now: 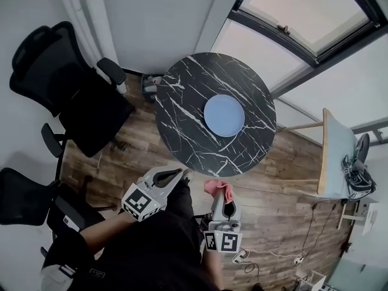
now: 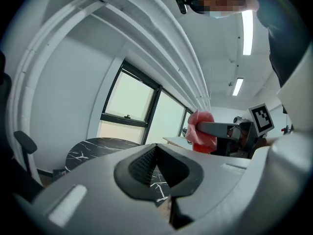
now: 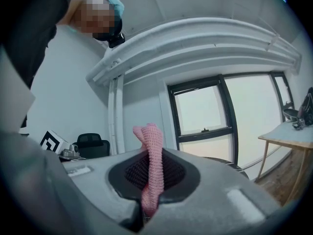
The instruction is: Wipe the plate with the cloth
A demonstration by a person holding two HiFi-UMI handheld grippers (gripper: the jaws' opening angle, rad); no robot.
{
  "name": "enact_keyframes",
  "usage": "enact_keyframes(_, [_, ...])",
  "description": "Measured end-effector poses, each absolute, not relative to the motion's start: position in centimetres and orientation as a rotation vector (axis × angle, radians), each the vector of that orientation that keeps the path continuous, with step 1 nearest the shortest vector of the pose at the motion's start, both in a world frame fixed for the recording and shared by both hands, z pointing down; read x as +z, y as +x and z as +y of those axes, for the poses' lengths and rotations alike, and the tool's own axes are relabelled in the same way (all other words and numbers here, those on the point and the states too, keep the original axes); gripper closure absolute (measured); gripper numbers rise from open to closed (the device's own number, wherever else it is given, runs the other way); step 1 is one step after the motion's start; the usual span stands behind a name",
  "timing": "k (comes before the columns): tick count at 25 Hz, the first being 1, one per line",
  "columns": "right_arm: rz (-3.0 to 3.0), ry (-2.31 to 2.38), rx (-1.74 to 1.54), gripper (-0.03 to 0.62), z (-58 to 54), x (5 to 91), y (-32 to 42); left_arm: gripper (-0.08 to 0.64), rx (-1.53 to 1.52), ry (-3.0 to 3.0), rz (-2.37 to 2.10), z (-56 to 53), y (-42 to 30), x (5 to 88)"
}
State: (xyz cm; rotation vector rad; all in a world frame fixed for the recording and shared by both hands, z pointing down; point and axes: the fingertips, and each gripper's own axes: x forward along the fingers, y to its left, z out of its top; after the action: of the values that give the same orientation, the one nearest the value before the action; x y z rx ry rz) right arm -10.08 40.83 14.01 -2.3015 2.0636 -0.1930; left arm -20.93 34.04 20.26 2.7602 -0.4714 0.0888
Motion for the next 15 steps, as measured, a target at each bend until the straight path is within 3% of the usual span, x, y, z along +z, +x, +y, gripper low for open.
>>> enact_keyframes(15, [2.141,-2.095,-0.178,0.578,30.7,12.3,5.5,0.558,0.112,2.712,-0.651,24.4,-7.5,20.0])
